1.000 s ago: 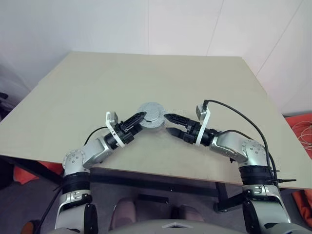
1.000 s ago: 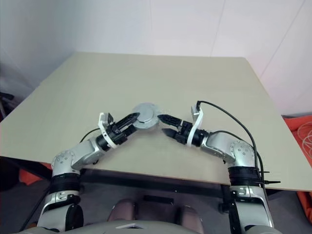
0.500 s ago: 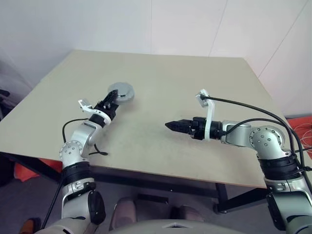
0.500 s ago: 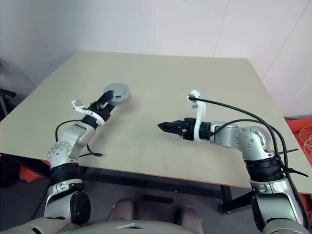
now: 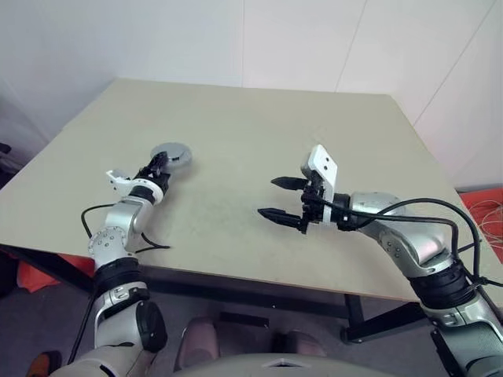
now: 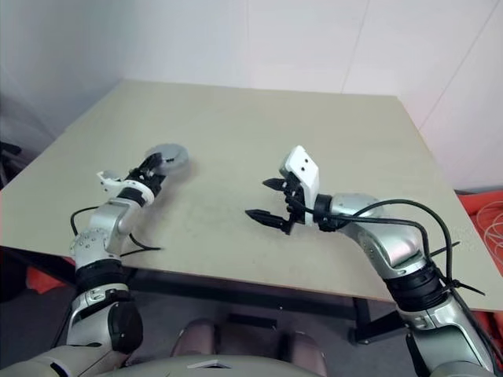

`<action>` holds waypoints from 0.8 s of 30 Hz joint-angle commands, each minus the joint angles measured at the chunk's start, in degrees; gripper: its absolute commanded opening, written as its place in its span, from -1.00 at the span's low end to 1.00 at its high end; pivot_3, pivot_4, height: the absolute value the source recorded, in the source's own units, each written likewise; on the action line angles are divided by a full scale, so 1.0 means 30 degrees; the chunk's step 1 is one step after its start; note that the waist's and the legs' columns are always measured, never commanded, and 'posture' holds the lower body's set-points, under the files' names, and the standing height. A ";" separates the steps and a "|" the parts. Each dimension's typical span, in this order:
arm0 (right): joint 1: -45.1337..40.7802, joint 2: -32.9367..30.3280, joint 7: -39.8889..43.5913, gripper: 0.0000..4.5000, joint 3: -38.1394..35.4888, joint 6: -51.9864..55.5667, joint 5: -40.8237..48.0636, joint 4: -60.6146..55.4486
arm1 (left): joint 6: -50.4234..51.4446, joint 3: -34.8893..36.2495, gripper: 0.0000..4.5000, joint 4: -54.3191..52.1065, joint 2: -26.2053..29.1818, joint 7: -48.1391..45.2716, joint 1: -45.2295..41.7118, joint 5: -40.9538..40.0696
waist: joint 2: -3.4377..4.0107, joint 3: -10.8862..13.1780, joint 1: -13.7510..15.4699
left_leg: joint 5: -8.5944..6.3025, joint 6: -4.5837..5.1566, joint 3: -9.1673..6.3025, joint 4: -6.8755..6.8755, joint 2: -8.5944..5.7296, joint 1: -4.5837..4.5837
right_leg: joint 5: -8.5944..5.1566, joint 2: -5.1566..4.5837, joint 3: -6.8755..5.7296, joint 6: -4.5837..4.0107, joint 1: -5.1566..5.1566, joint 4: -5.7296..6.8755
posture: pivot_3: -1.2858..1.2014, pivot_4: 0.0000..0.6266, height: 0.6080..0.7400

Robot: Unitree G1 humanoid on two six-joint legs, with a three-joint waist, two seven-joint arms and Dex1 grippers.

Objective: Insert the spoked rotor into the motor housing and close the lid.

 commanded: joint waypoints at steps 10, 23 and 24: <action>0.0008 0.0811 0.1148 1.00 -0.0654 -0.0429 -0.1219 -0.0087 | -0.2767 0.1456 -0.09 0.2292 -0.0216 -0.0014 -0.1846 0.1534 | -0.0011 0.0006 -0.0054 | -0.0049 0.0084 0.0001 0.0189 0.0018 0.0003 | 0.0011 -0.0004 0.0008 -0.0102 0.0048 0.0013 | 0.03 -1.00 1.00; 0.0124 0.1057 0.1669 1.00 -0.0555 -0.0730 -0.2378 0.0397 | -0.4260 0.2154 0.75 0.1480 -0.0983 0.2397 -0.1376 0.2532 | -0.0010 0.0005 -0.0119 | -0.0056 0.0097 0.0007 0.0193 0.0019 0.0048 | 0.0029 0.0001 0.0016 -0.0129 0.0073 0.0033 | 0.03 -1.00 1.00; 0.0098 0.1108 0.1695 1.00 -0.0568 -0.0720 -0.2439 0.0434 | -0.4445 0.2268 0.92 0.1129 -0.1251 0.3443 -0.1358 0.2528 | -0.0010 0.0005 -0.0135 | -0.0059 0.0102 0.0007 0.0192 0.0022 0.0061 | 0.0029 -0.0001 0.0017 -0.0130 0.0092 0.0032 | 0.03 -1.00 1.00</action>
